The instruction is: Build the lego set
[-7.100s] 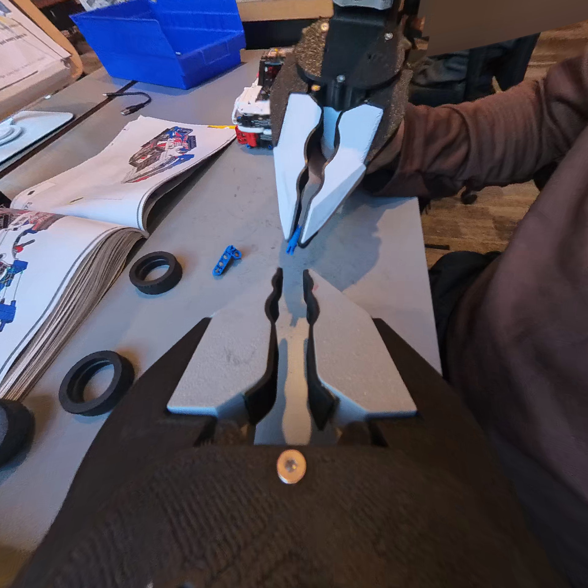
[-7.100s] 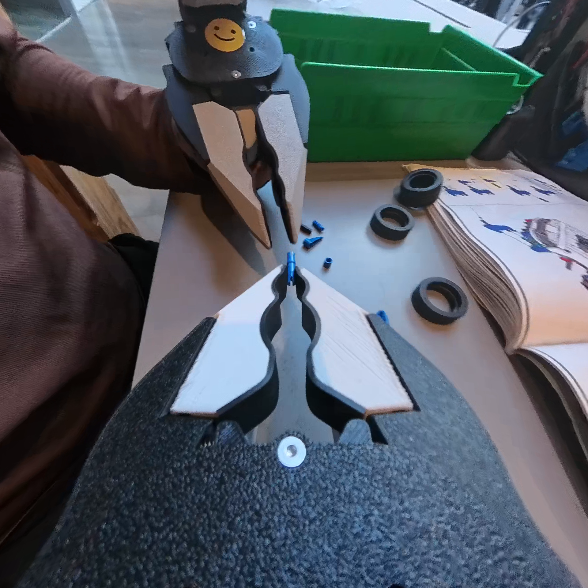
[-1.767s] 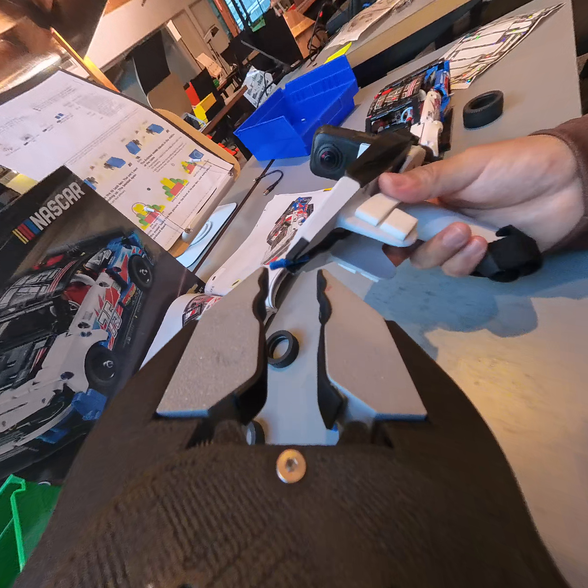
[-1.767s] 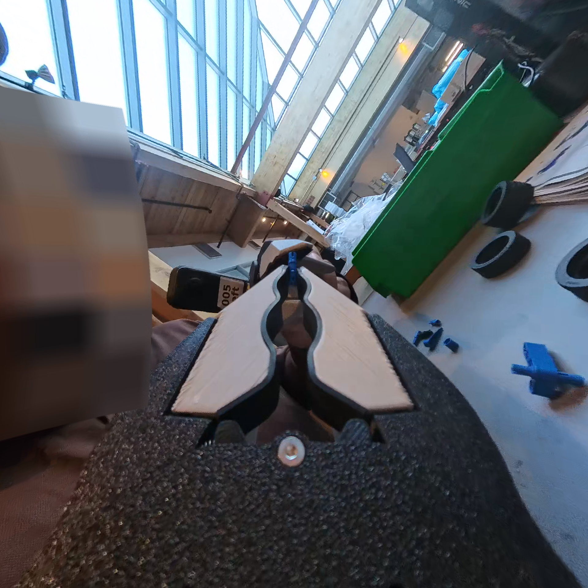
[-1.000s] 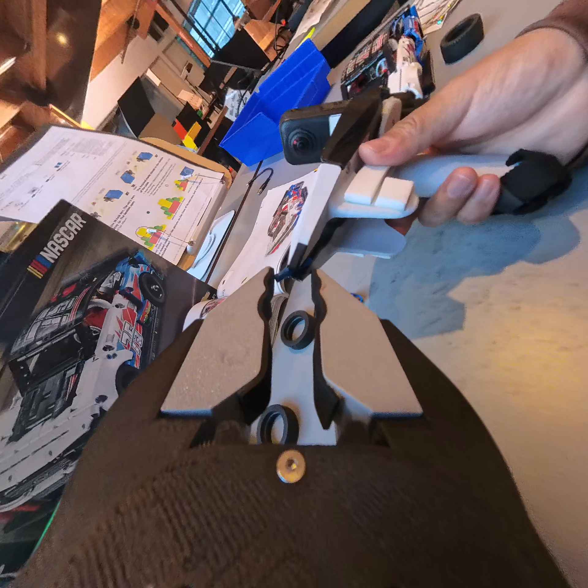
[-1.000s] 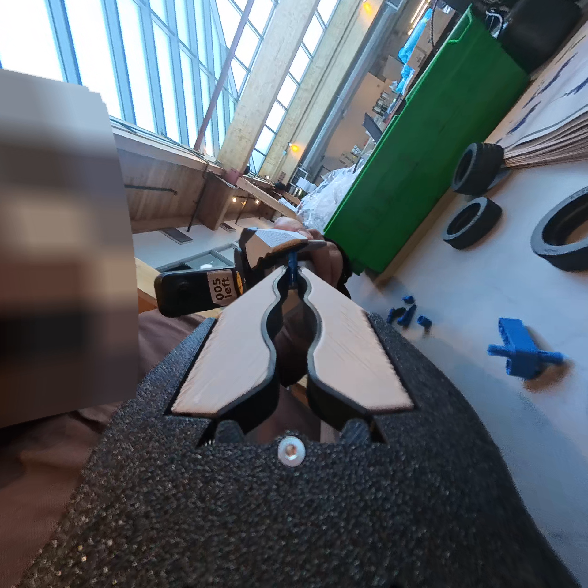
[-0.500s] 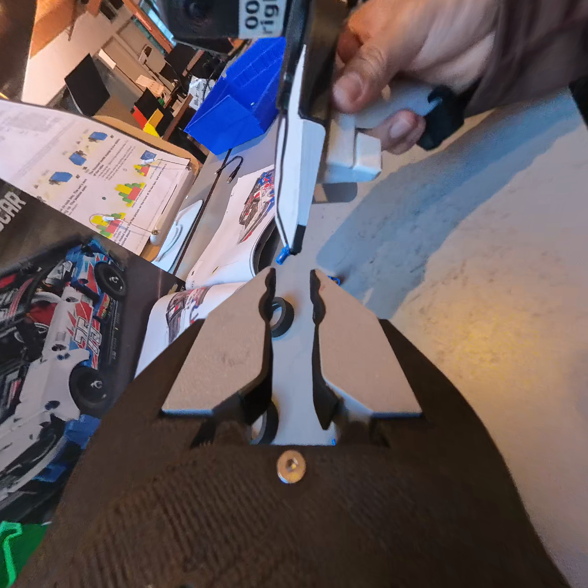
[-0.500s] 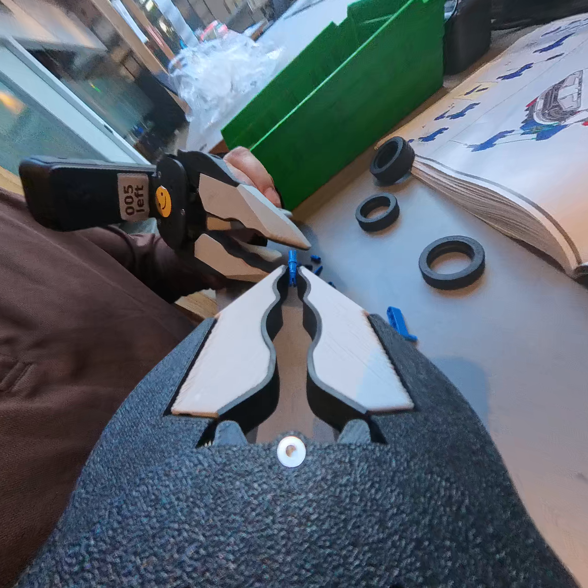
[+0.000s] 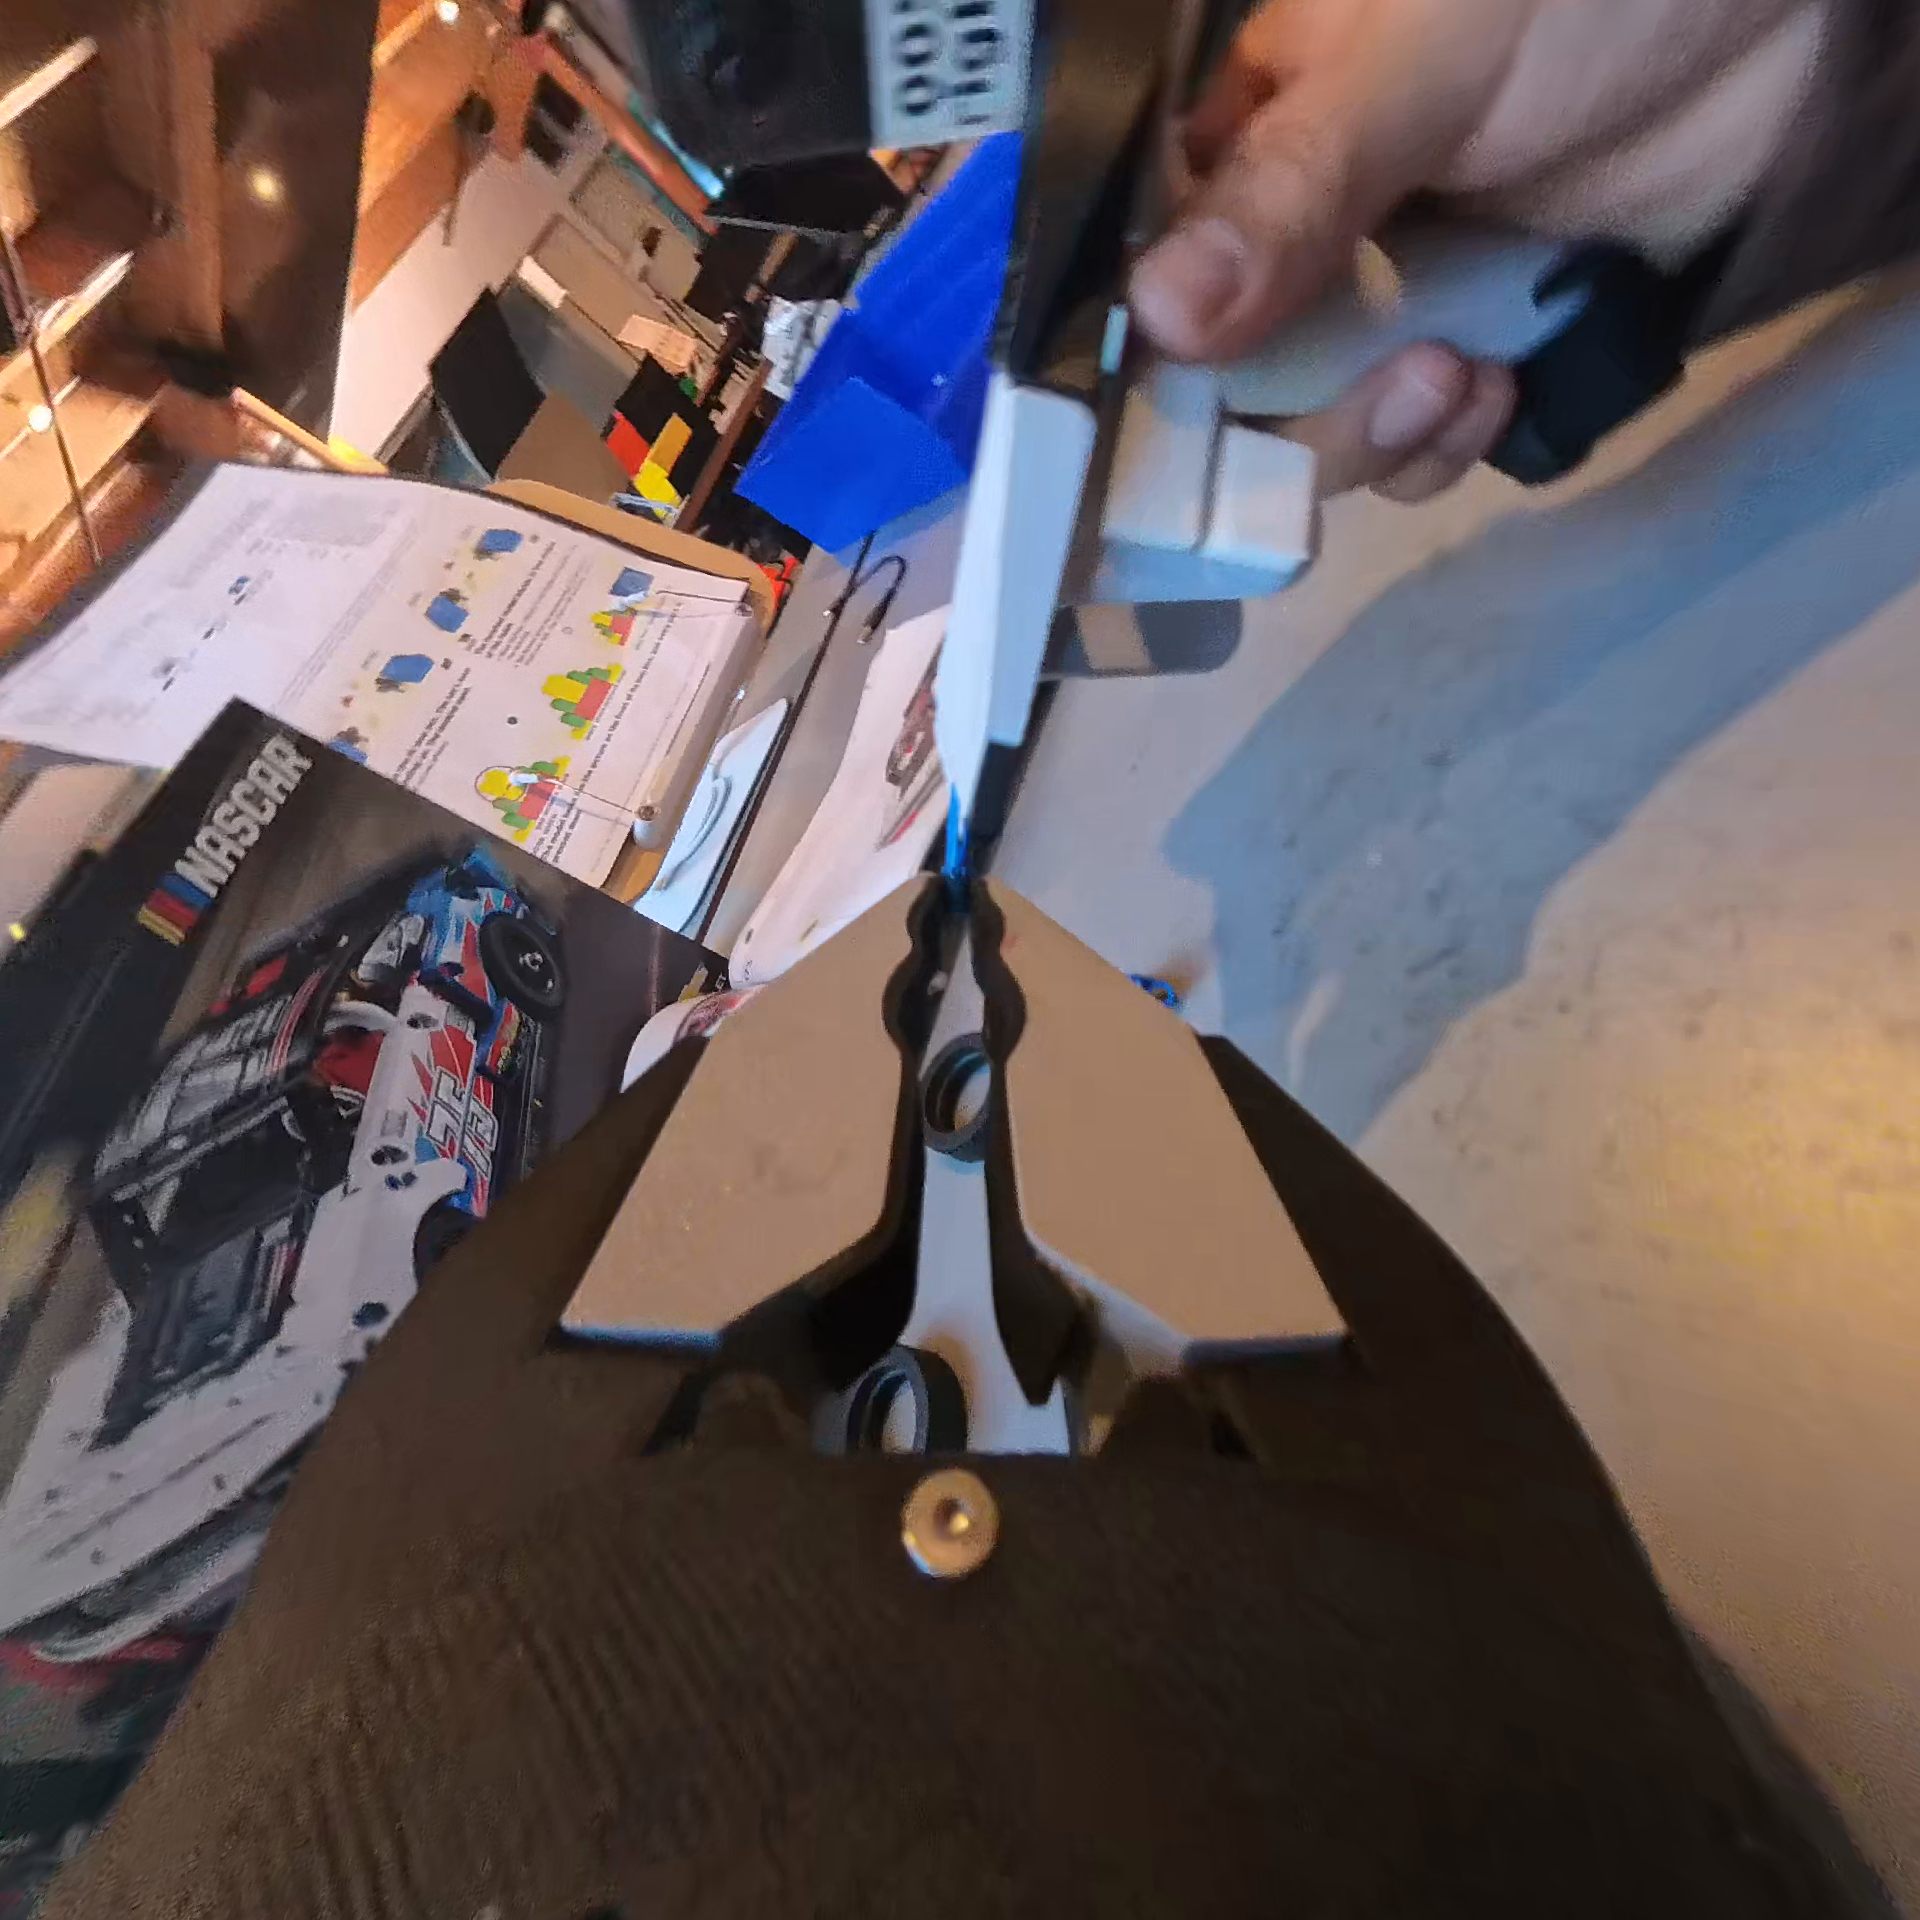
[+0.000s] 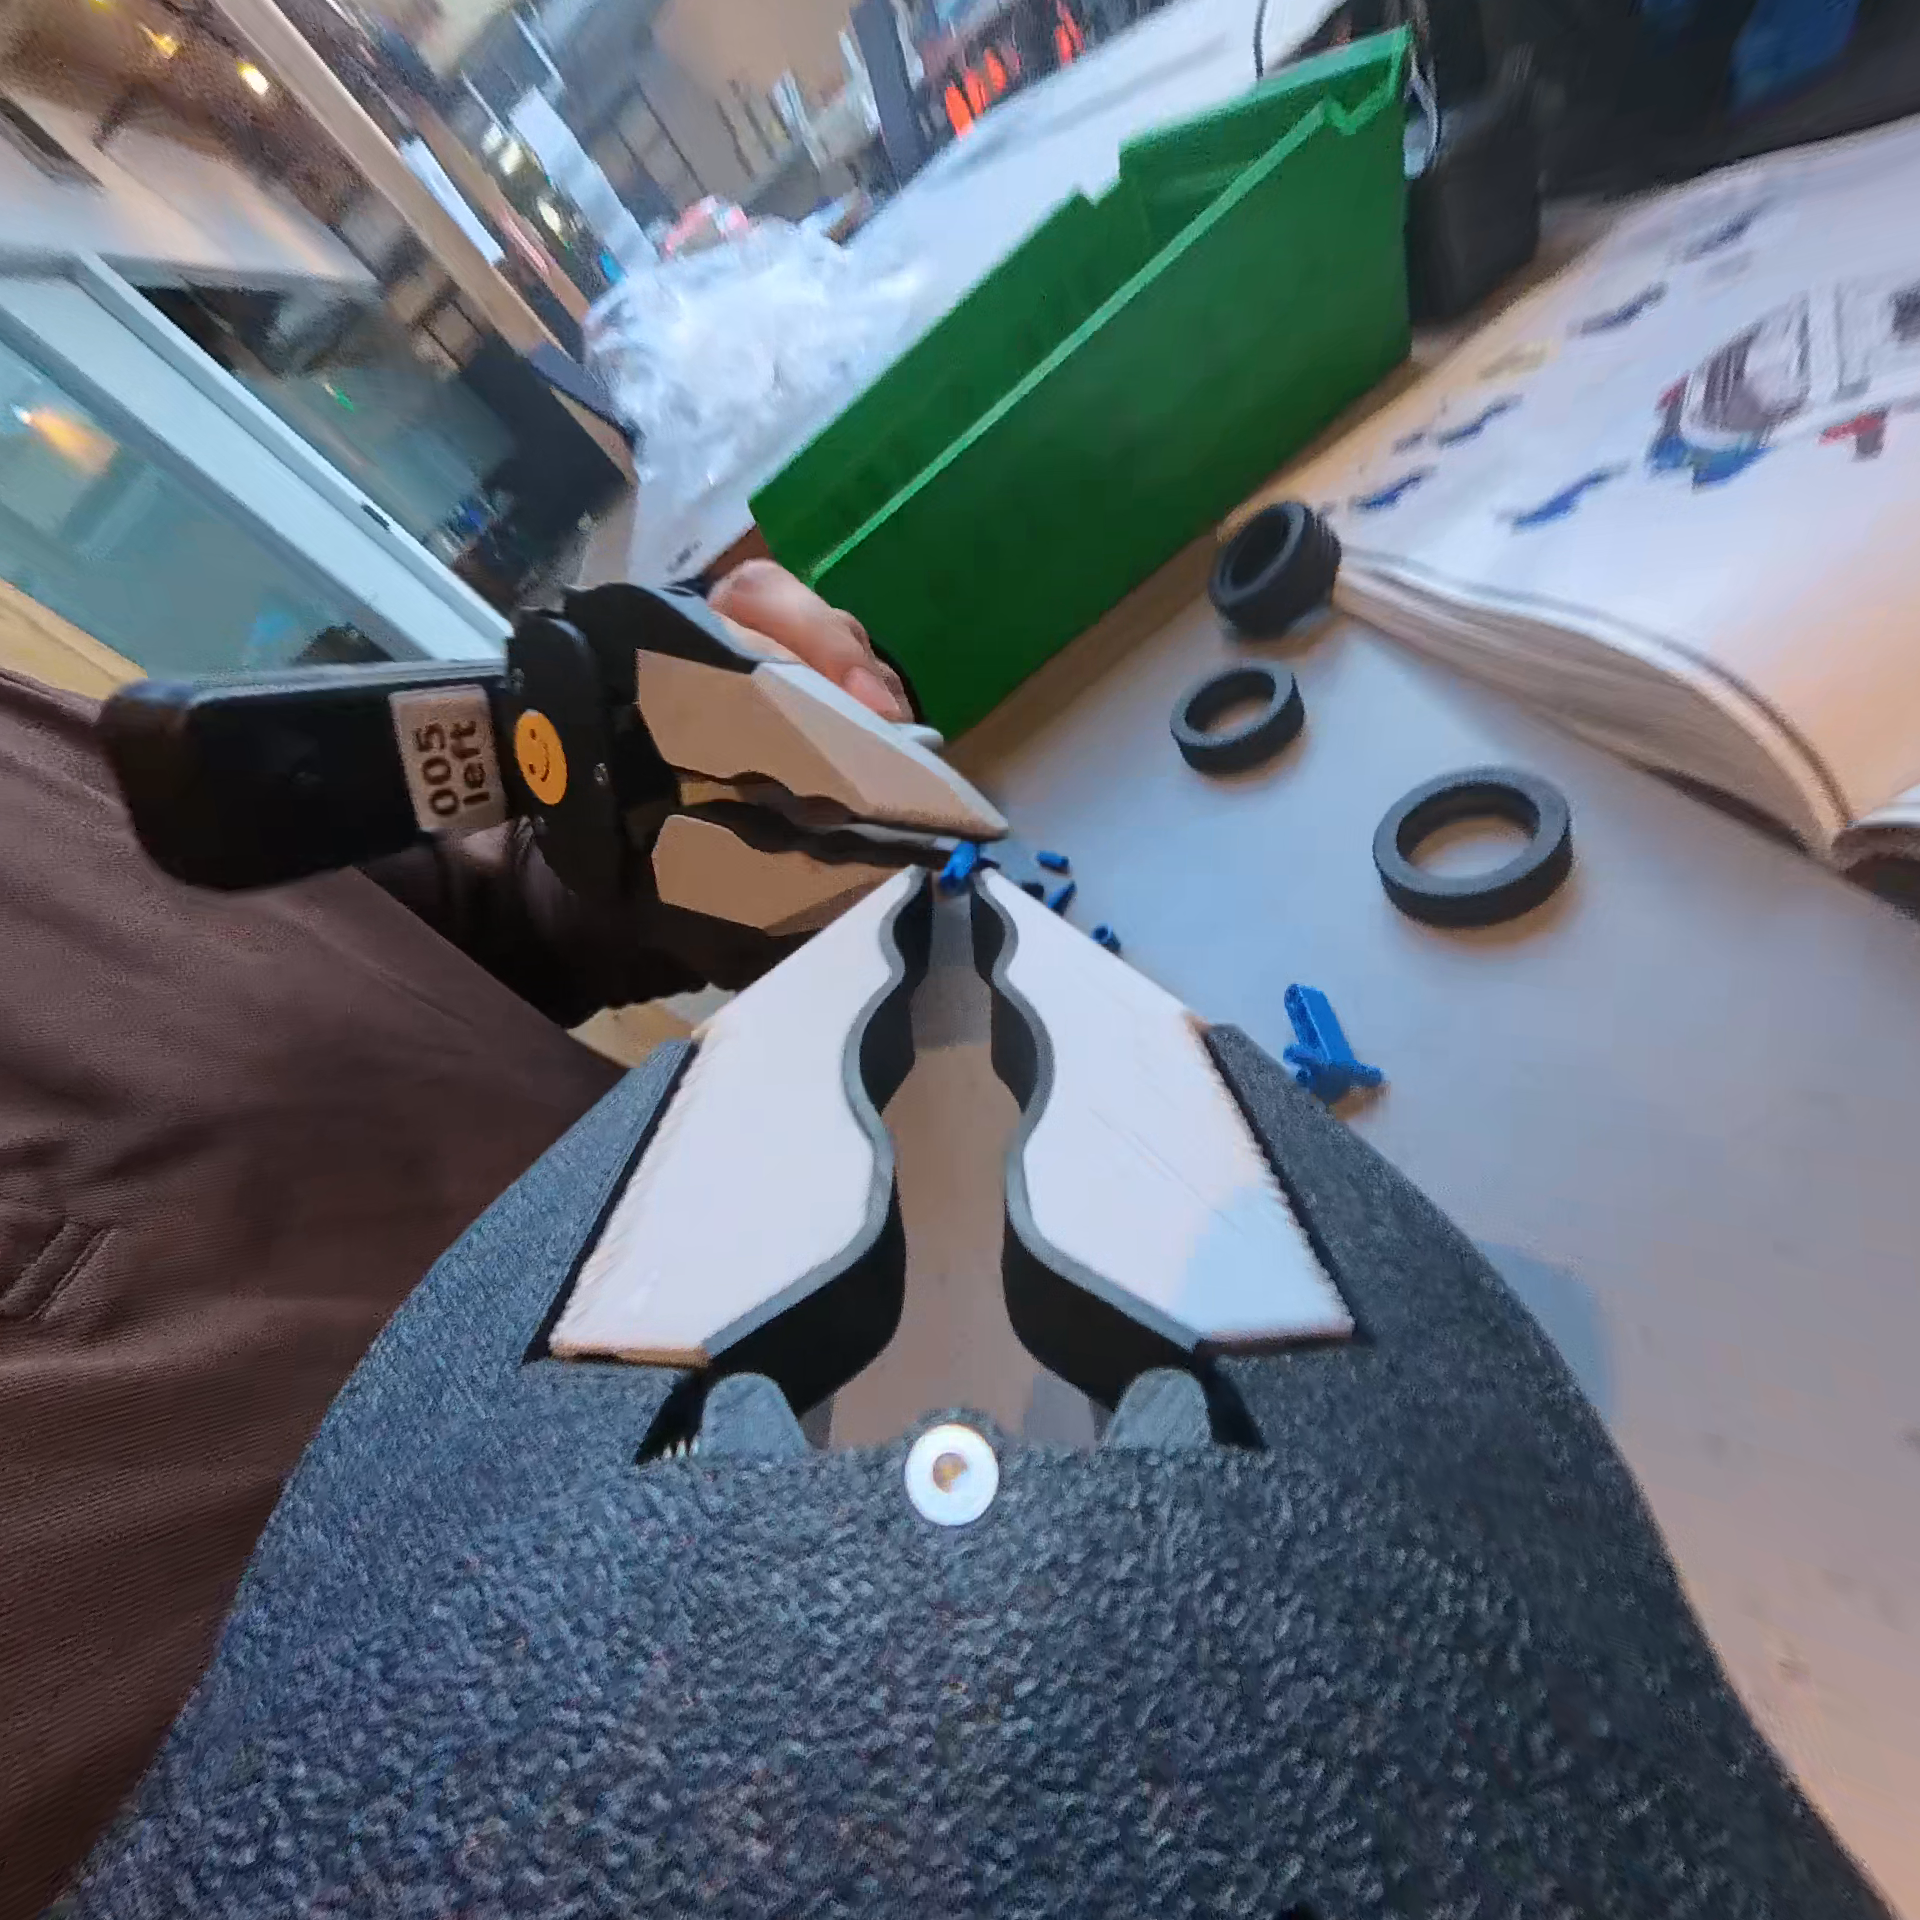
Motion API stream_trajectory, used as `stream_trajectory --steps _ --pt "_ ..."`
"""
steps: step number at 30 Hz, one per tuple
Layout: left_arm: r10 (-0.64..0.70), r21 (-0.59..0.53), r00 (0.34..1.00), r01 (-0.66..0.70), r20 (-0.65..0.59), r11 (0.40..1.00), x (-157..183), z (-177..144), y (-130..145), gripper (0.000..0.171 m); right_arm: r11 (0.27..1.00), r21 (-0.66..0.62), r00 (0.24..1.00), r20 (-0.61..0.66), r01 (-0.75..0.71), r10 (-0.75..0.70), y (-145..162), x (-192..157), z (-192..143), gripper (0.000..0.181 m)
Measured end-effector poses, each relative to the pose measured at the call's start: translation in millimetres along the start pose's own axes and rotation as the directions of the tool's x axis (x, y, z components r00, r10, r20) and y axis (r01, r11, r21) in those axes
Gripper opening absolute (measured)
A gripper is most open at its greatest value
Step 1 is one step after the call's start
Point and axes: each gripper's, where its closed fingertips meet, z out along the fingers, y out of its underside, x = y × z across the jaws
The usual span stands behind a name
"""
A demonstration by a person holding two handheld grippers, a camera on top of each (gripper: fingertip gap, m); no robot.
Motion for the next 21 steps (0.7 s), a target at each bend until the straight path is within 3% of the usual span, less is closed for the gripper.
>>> stream_trajectory --steps 4,7,21 --pt "-0.2 0.028 0.98 0.2 -0.007 0.979 -15 0 0 0.001 0.993 0.09 0.996 -0.029 0.081 -0.079 -14 -2 -17 0.009" --pt "-0.262 0.069 0.965 0.263 -0.029 0.962 -17 -2 -6 0.001 0.986 0.125 0.993 -0.049 0.108 -0.103 -20 -4 -23 0.012" --pt "-0.247 0.072 0.966 0.252 -0.074 0.965 -6 3 -14 0.001 0.982 0.112 0.987 -0.07 0.15 -0.143 -17 -5 -15 0.004"
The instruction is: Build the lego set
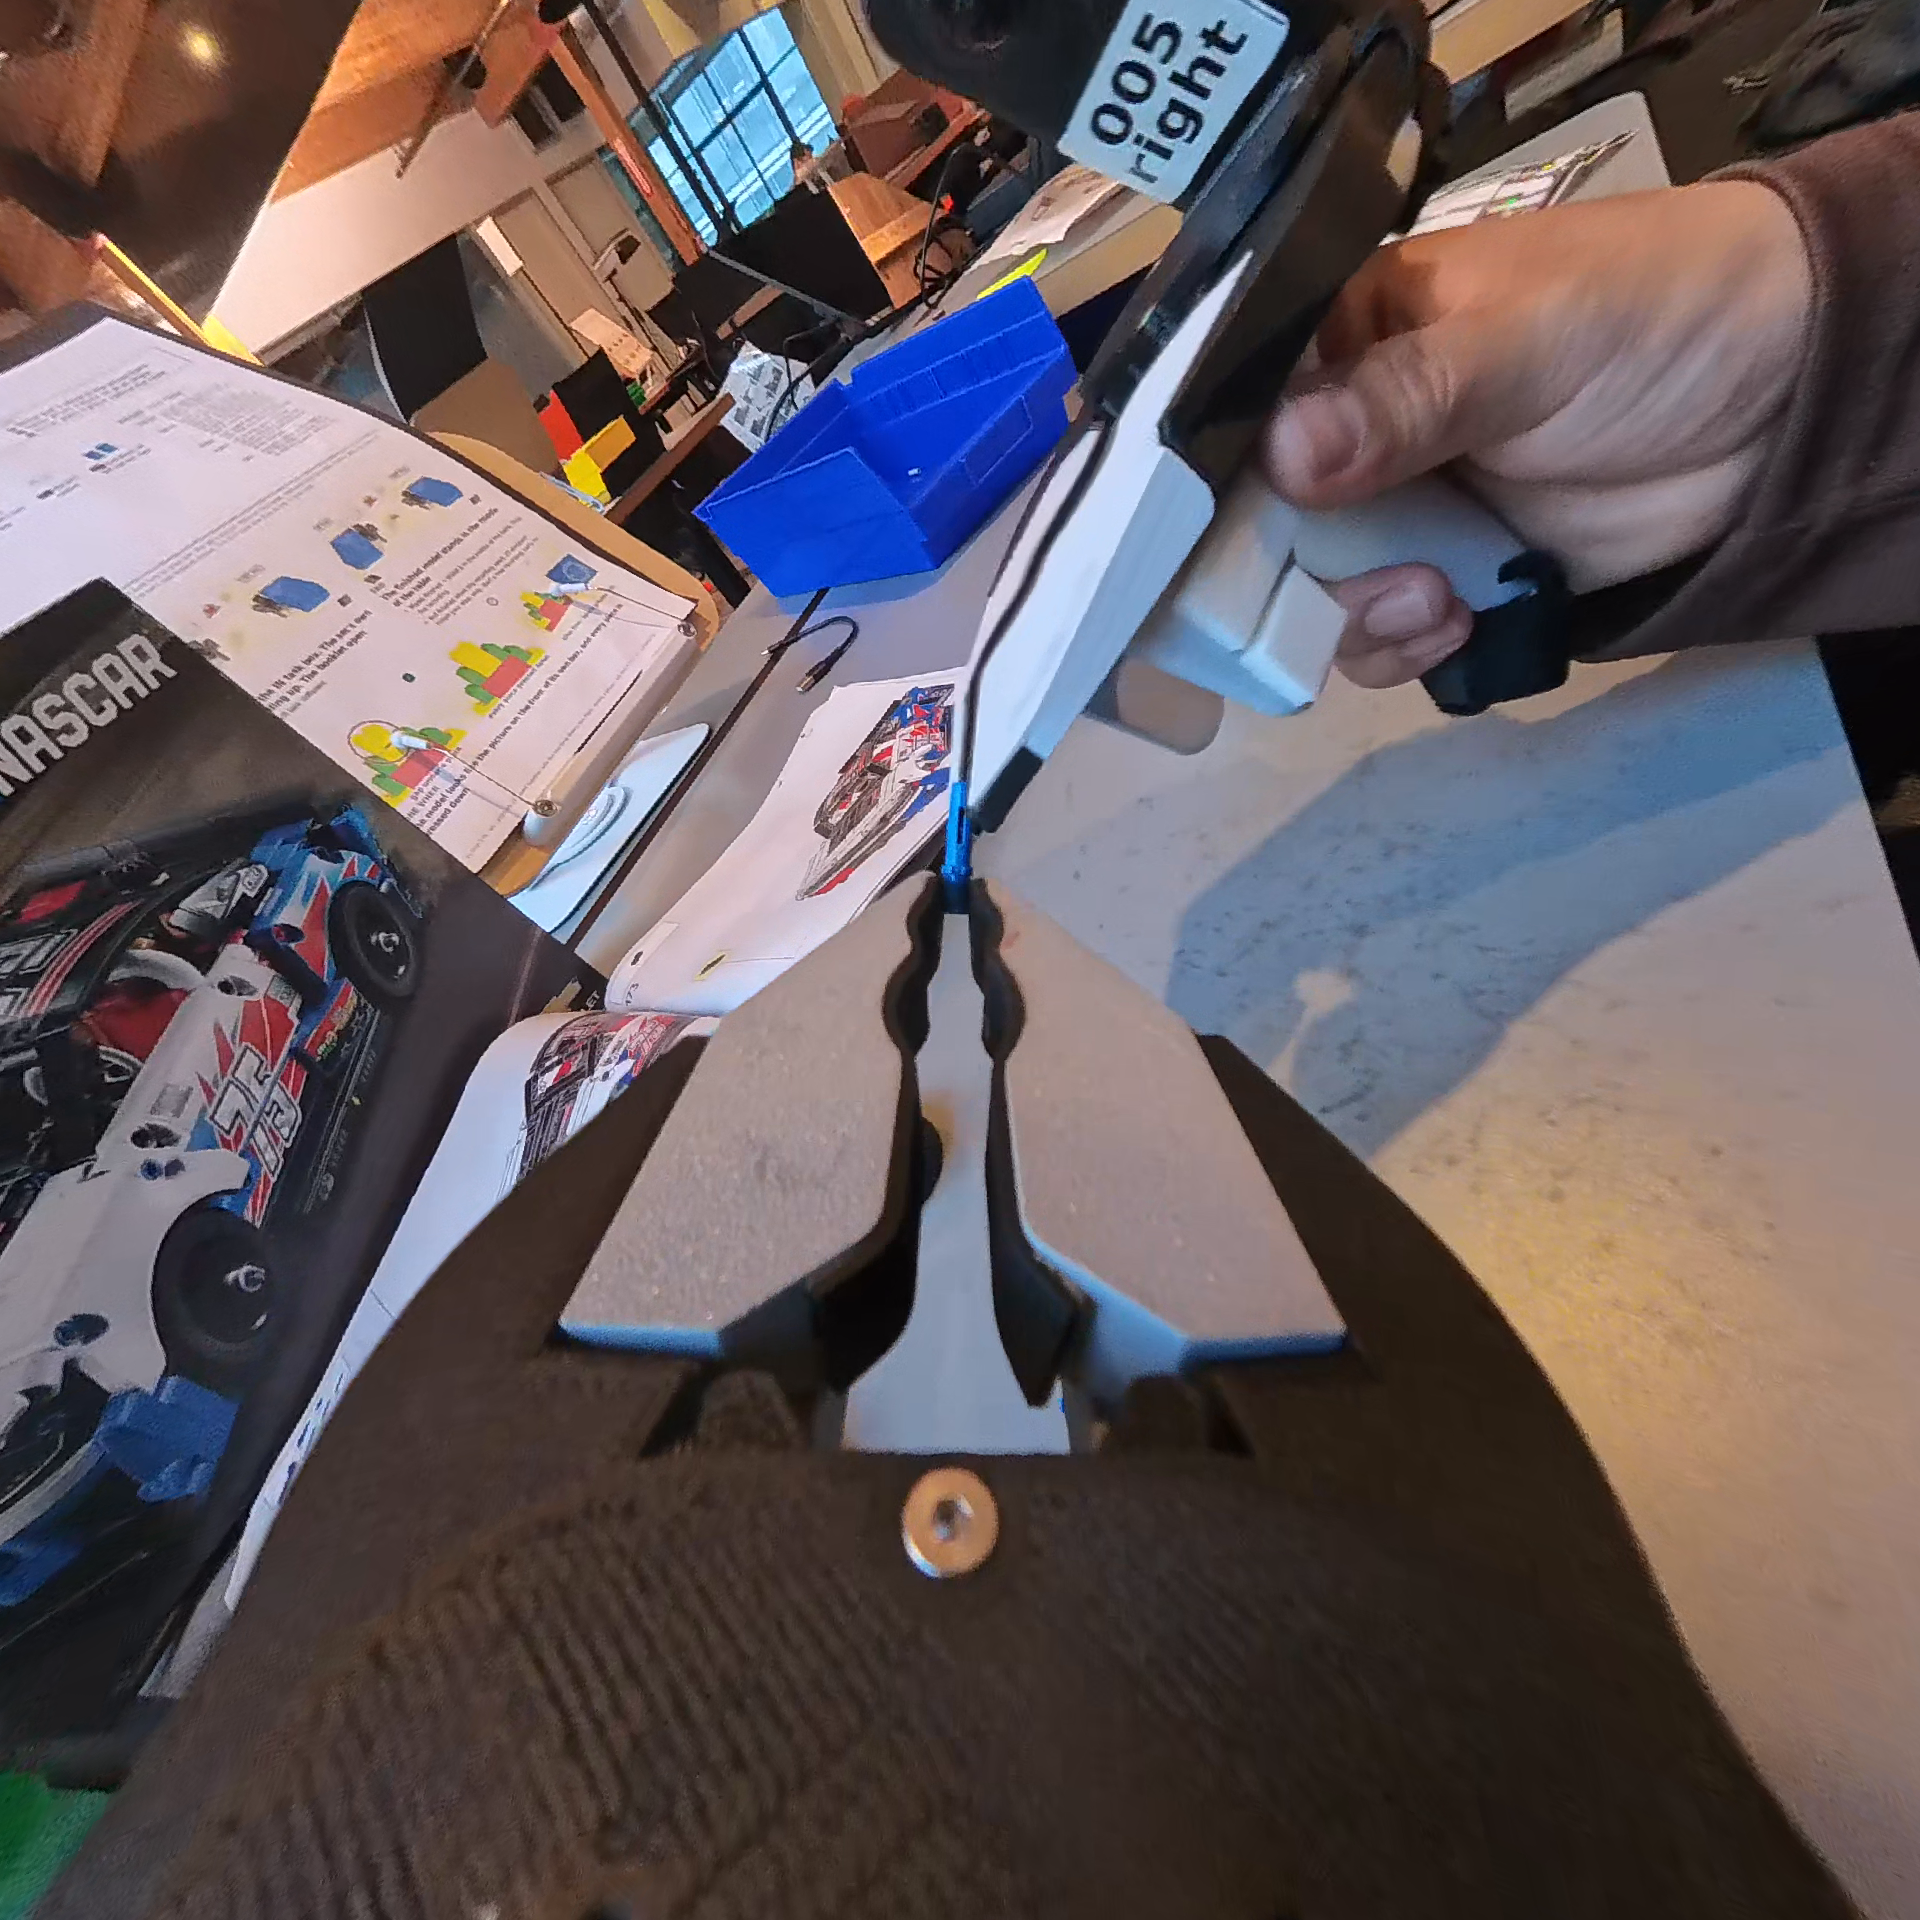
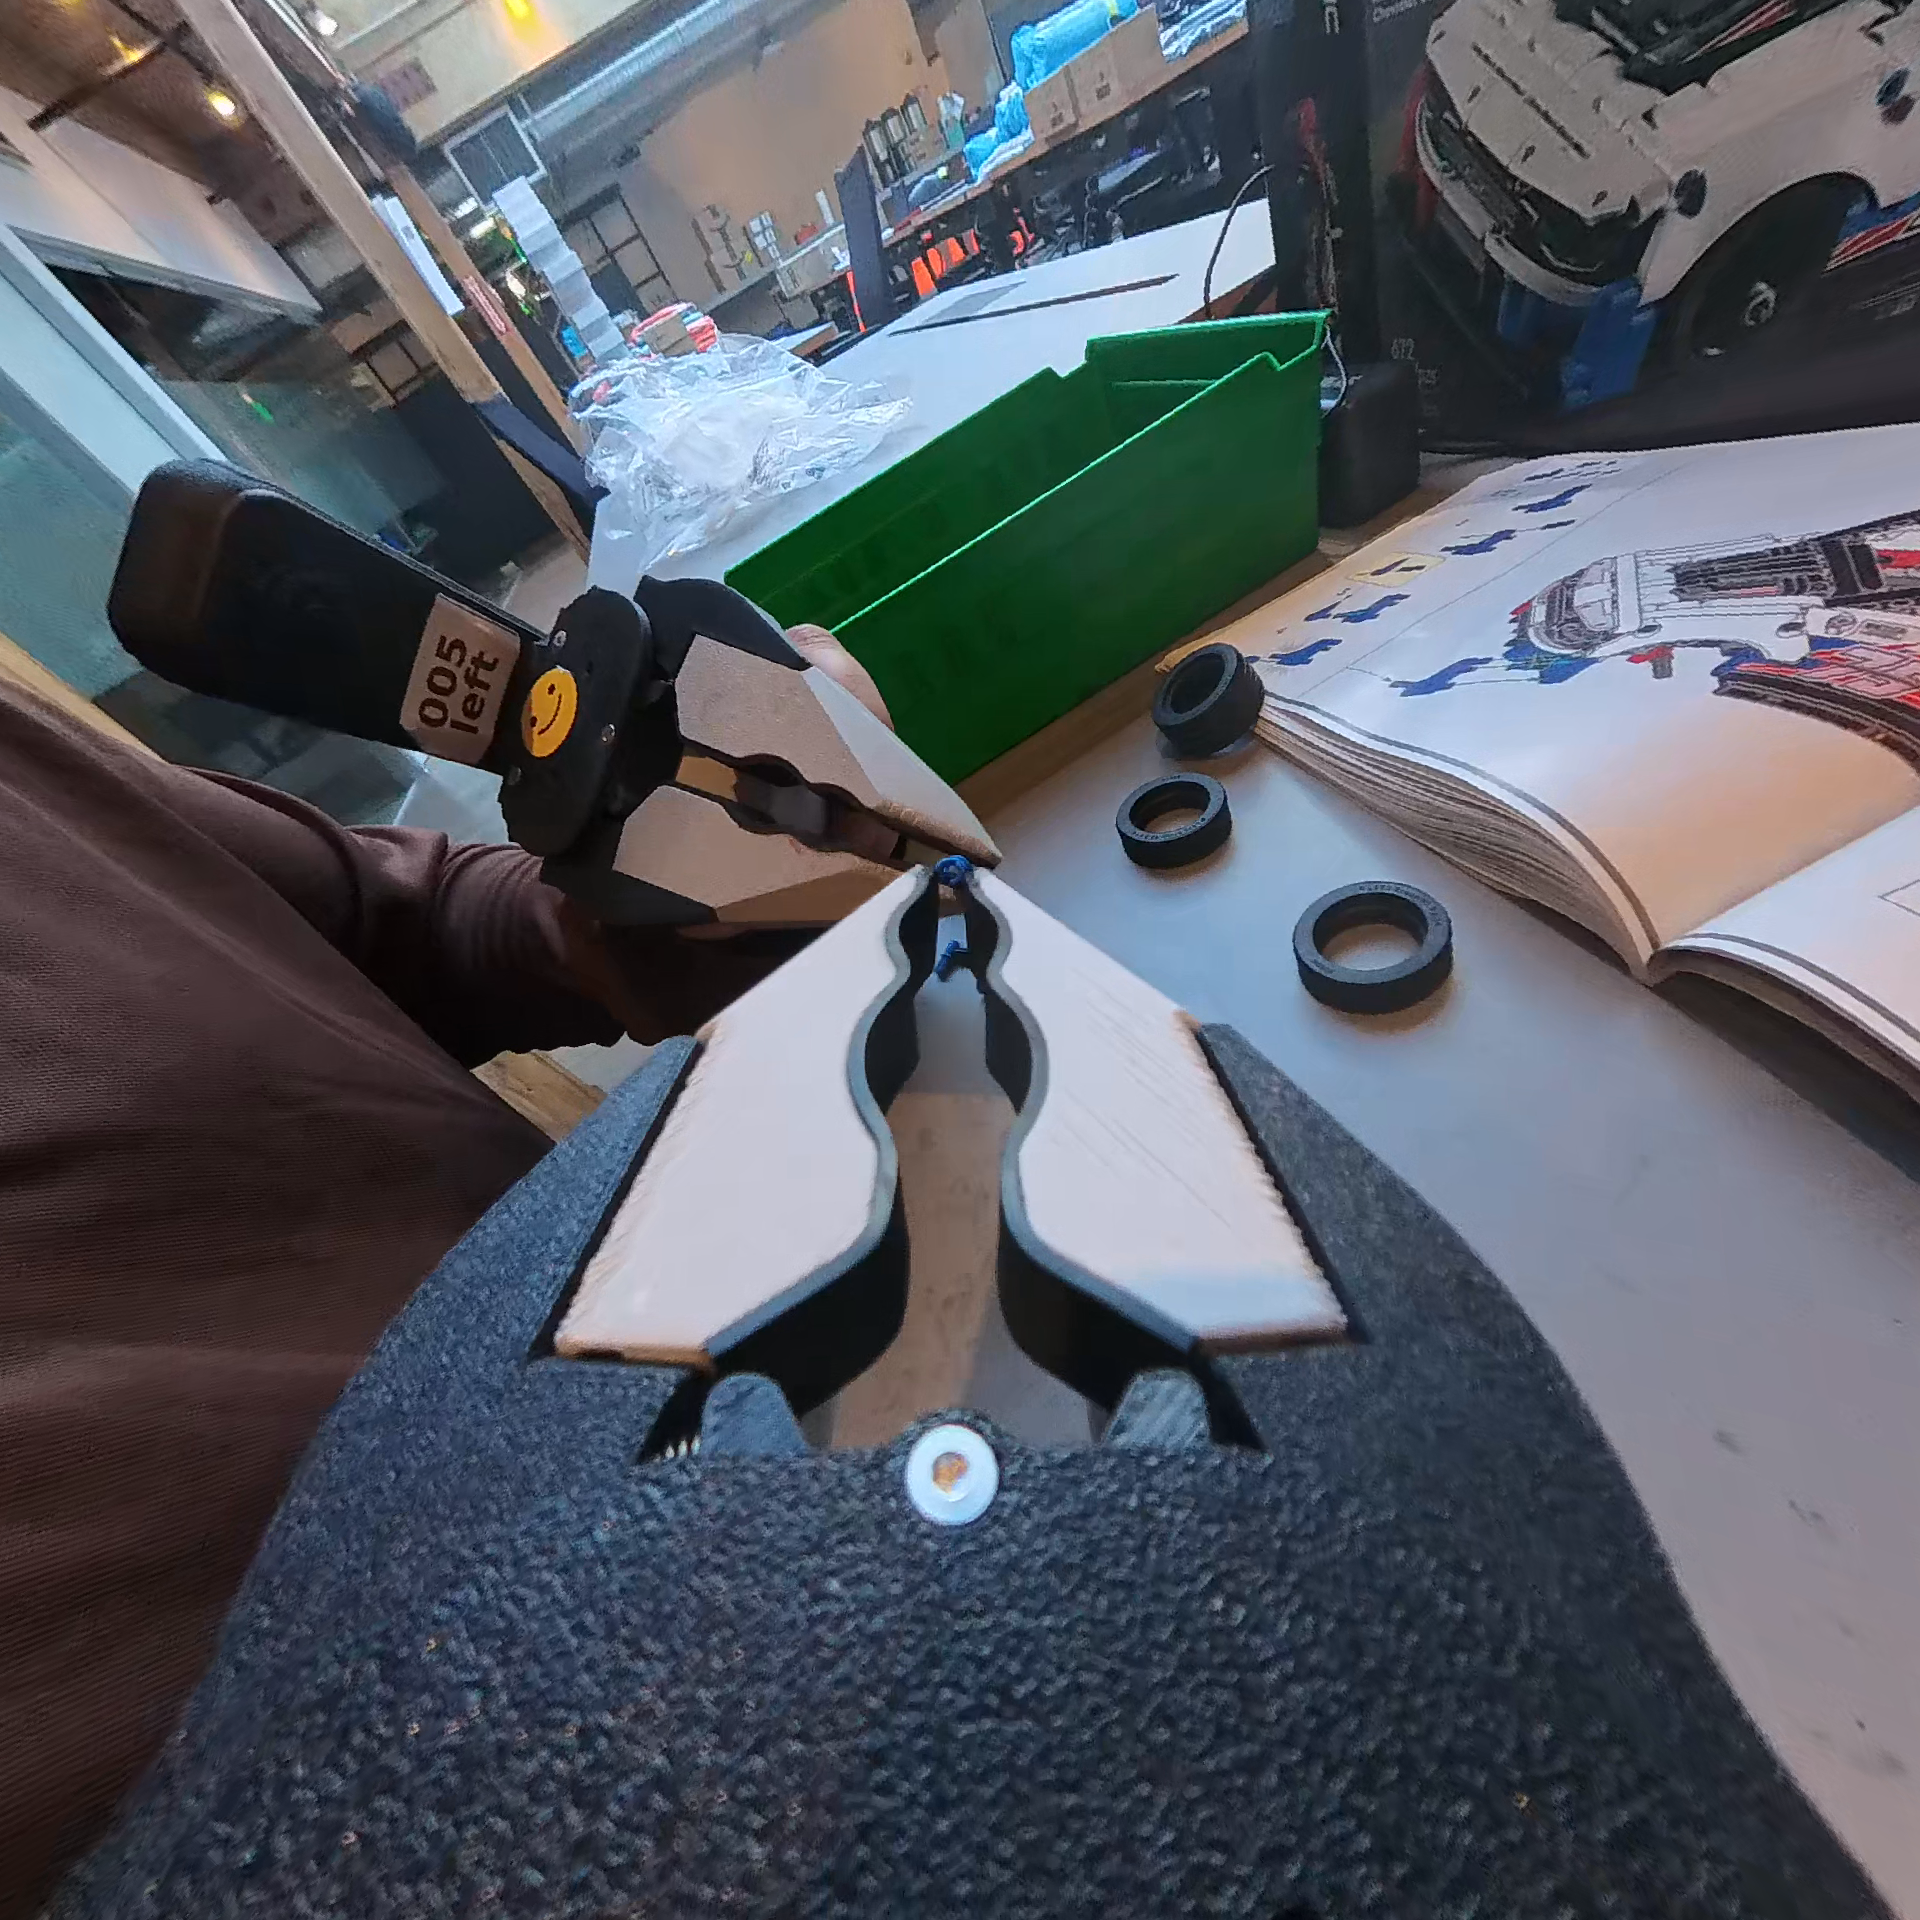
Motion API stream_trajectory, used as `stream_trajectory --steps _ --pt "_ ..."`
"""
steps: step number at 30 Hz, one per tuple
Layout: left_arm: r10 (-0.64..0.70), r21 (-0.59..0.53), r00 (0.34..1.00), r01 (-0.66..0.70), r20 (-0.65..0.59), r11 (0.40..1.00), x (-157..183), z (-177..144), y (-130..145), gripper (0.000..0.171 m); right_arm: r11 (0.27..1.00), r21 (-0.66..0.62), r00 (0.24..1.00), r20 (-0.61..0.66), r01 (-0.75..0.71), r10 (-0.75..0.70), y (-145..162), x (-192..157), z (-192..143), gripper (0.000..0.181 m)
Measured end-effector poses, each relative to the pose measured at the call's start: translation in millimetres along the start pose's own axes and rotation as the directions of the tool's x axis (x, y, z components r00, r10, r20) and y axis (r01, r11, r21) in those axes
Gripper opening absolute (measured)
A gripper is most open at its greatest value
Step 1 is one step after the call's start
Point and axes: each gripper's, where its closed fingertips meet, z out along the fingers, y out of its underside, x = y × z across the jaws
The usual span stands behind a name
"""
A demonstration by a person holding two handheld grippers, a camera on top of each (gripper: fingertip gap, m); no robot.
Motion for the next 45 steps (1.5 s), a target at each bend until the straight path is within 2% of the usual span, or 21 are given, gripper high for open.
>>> stream_trajectory --steps 11,19,23,30,35,38,41,45 --pt "0.044 -0.054 0.998 -0.042 0.04 0.998 0 2 3 0.001 0.999 0.024 0.999 0.001 -0.033 0.033 2 3 1 0.005" --pt "0.247 -0.143 0.963 -0.23 0.112 0.963 1 4 11 0.001 0.994 0.046 0.995 0.012 -0.097 0.096 7 9 4 0.005" --pt "0.298 -0.164 0.947 -0.277 0.122 0.947 2 6 14 0.001 0.995 0.041 0.996 0.003 -0.094 0.094 10 12 4 0.004" --pt "0.123 -0.108 0.991 -0.116 0.061 0.987 1 8 14 0.002 0.998 0.038 0.998 -0.02 -0.056 0.057 9 16 2 0.004" --pt "-0.021 -0.07 0.999 0.022 0.027 0.997 -5 4 20 0.01 0.999 0.029 0.992 -0.123 -0.032 0.035 11 43 -10 0.004" --pt "-0.128 -0.078 0.992 0.128 0.004 0.989 -8 3 30 0.014 1.0 -0.013 0.982 -0.191 -0.01 0.008 19 62 -17 0.004" --pt "-0.248 -0.144 0.969 0.248 0.014 0.958 -15 4 47 0.016 0.996 -0.081 0.97 -0.239 0.026 -0.045 29 76 -21 0.004" --pt "-0.338 -0.179 0.941 0.337 0.023 0.924 -20 4 59 0.016 0.981 -0.165 0.941 -0.304 0.104 -0.151 40 94 -22 0.004"
